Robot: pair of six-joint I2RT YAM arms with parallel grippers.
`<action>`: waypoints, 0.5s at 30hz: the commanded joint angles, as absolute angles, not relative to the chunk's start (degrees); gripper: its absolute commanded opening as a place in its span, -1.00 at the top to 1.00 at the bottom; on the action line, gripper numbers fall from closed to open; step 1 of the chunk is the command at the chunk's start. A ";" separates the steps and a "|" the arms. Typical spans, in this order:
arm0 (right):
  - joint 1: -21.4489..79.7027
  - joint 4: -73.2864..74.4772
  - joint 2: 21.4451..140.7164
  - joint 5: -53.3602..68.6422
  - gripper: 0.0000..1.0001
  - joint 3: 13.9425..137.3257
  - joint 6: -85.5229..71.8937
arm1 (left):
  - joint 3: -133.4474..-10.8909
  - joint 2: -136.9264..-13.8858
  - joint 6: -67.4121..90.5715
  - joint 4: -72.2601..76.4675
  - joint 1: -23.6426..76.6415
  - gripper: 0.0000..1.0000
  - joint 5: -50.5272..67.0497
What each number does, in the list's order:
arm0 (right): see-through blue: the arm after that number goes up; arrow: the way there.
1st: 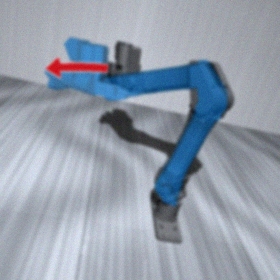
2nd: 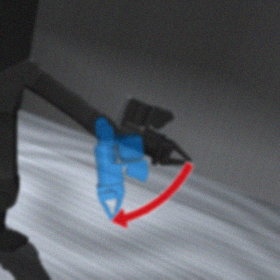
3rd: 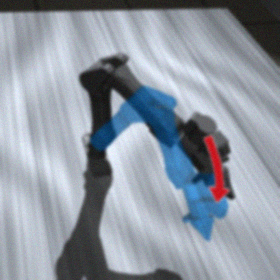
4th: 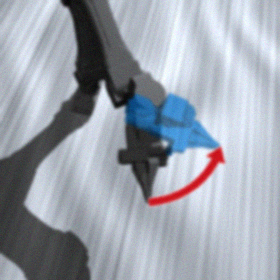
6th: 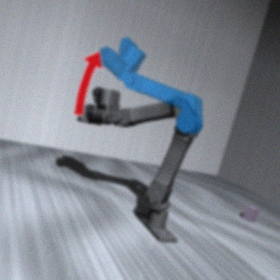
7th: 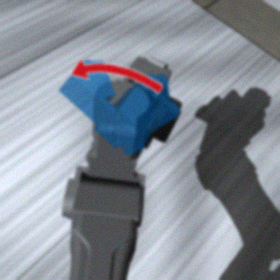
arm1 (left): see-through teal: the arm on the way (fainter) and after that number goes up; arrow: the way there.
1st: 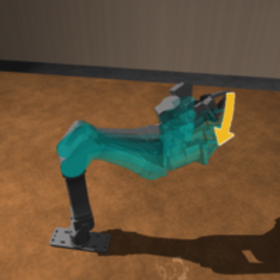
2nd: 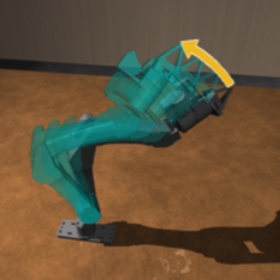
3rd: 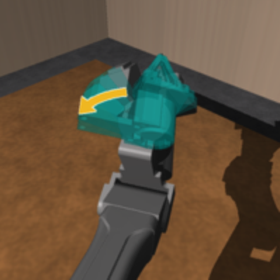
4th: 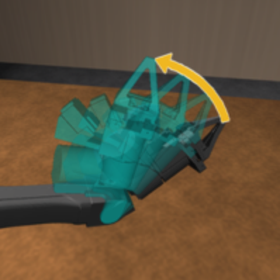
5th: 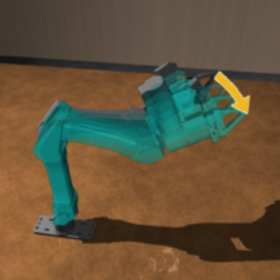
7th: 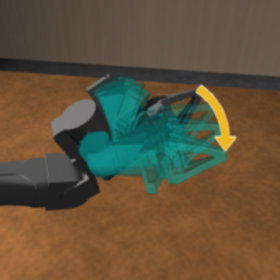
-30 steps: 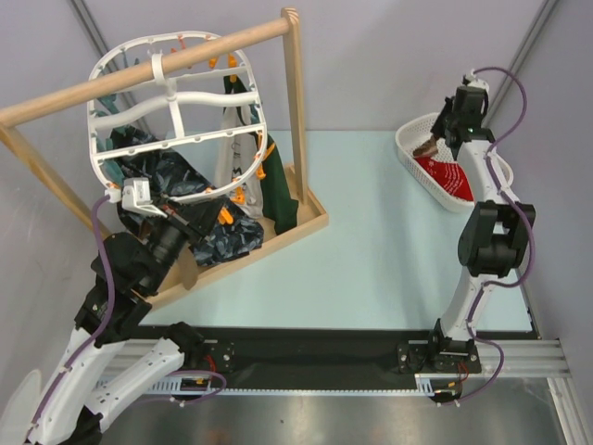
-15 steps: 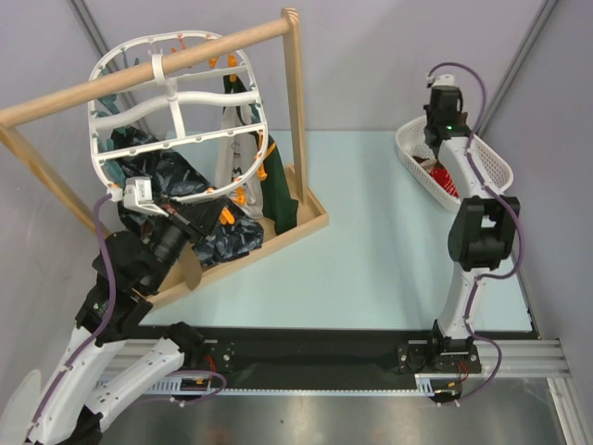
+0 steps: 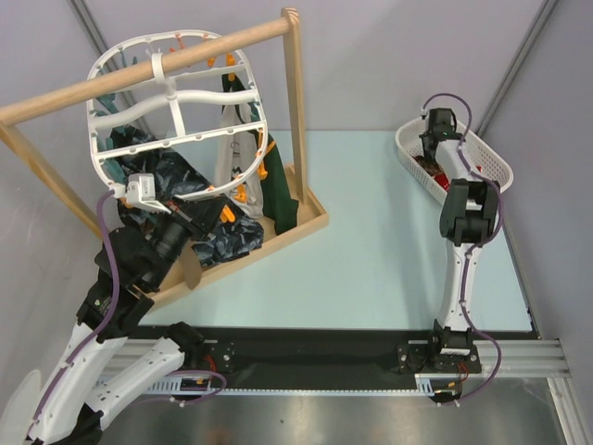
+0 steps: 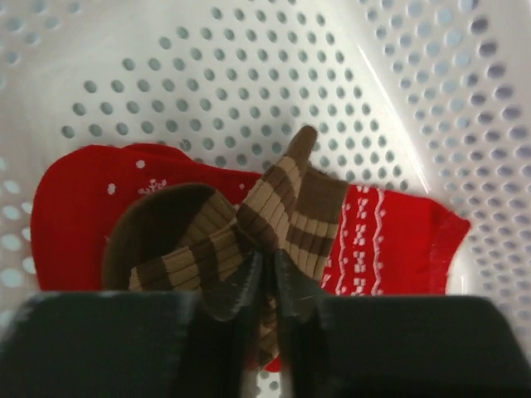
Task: Clip the socks to the hanger
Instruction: Pick up the sock from the bin.
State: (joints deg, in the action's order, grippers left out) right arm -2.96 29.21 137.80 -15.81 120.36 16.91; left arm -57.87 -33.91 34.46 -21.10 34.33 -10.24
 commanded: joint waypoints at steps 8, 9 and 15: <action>-13.00 21.11 125.26 8.07 -0.18 108.83 -12.01 | -58.62 -34.10 32.78 -22.68 34.10 1.00 -8.97; -13.27 18.57 123.85 8.87 -0.20 107.33 -13.61 | -58.62 -34.01 32.70 -22.76 34.10 1.00 -9.05; -15.99 15.21 122.87 9.47 -0.22 105.20 -25.72 | -58.62 -33.40 32.61 -23.03 34.10 1.00 -9.49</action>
State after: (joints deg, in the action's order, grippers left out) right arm -15.22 21.26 125.75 5.15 104.79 -15.27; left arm -57.87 -33.61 34.39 -21.19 34.33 -10.24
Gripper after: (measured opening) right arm 0.626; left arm 0.094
